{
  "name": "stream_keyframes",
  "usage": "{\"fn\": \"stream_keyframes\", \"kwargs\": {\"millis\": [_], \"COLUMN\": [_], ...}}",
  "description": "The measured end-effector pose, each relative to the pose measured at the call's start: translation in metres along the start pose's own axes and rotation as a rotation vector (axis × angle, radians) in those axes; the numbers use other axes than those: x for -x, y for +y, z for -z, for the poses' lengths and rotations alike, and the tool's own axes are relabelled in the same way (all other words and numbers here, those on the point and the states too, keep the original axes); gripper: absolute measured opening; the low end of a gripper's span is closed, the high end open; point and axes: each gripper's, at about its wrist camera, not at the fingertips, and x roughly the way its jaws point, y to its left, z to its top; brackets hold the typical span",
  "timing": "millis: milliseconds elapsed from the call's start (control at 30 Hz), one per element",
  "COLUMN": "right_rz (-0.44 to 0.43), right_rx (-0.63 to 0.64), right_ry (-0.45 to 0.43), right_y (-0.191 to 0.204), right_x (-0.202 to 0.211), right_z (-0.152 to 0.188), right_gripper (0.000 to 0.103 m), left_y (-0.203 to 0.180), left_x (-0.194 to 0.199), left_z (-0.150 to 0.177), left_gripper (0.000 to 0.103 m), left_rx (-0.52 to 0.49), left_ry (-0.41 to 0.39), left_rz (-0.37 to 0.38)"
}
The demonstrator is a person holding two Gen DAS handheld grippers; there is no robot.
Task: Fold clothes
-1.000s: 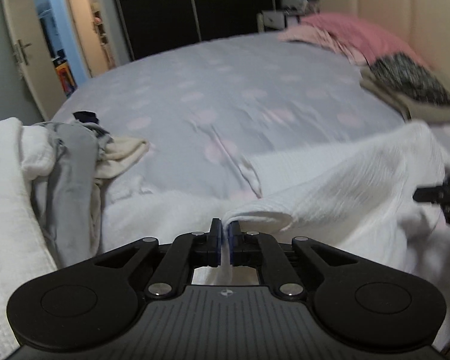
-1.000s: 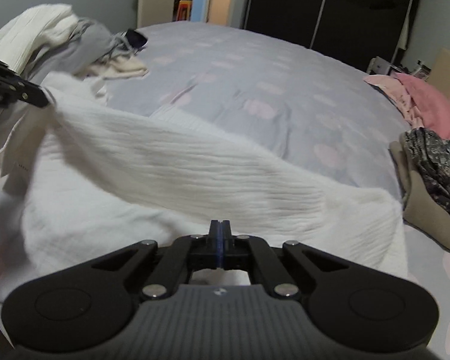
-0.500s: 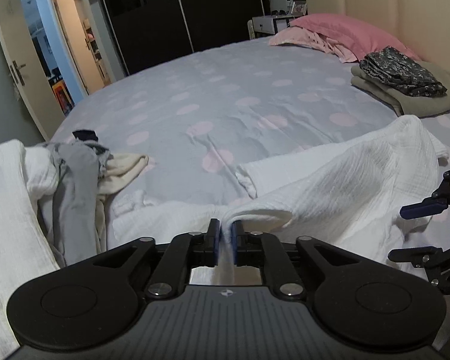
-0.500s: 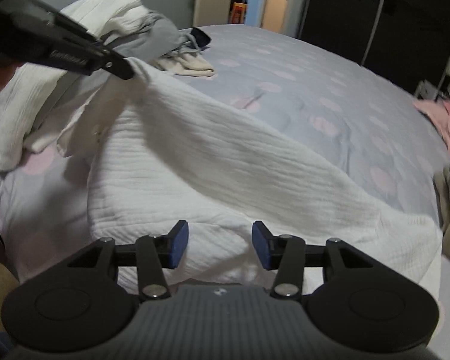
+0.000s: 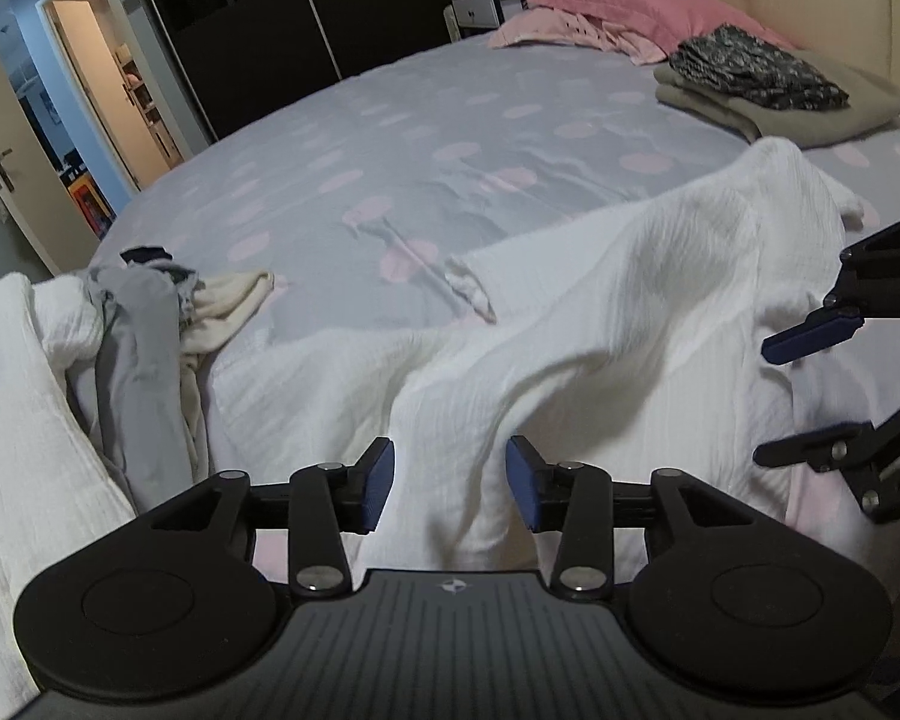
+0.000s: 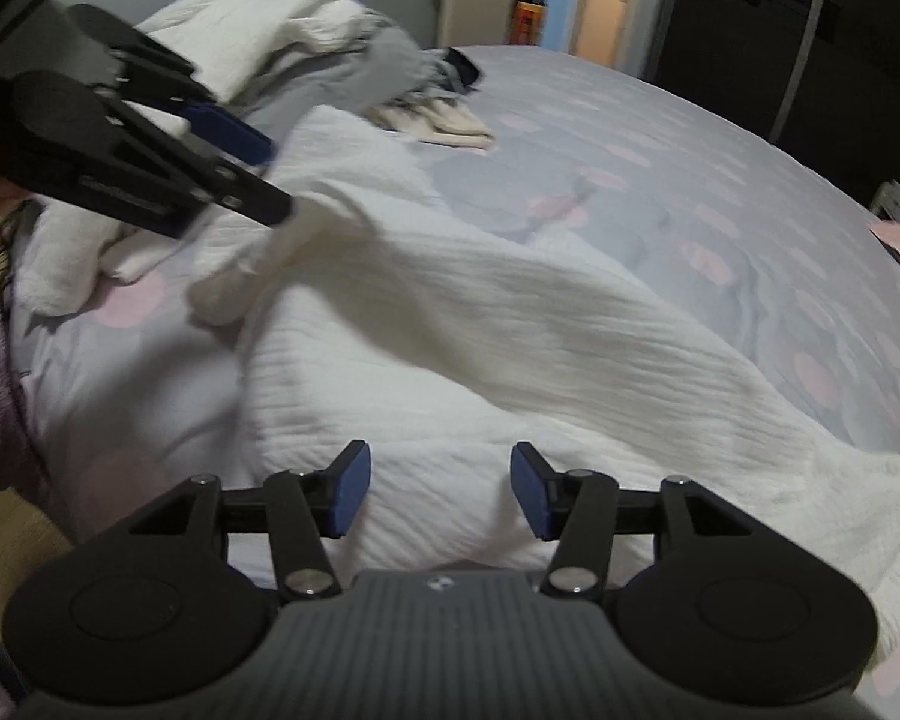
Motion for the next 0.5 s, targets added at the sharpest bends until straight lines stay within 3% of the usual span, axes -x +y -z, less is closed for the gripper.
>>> {"fn": "stream_keyframes", "kwargs": {"millis": [167, 300, 400, 500], "right_rz": [-0.058, -0.081, -0.079, -0.072], "right_rx": [0.113, 0.163, 0.175, 0.186], "right_ry": [0.001, 0.021, 0.043, 0.061], "right_y": [0.027, 0.039, 0.039, 0.037], "right_x": [-0.006, -0.016, -0.022, -0.025], "right_z": [-0.005, -0.007, -0.008, -0.010], "right_gripper": [0.055, 0.055, 0.056, 0.056], "left_y": [0.002, 0.003, 0.007, 0.015], "left_x": [0.003, 0.004, -0.003, -0.015], "left_z": [0.014, 0.025, 0.033, 0.044], "left_gripper": [0.039, 0.039, 0.039, 0.039], "left_rx": [0.027, 0.121, 0.279, 0.469], "left_ry": [0.041, 0.086, 0.142, 0.204], "left_rz": [0.057, 0.160, 0.237, 0.260]}}
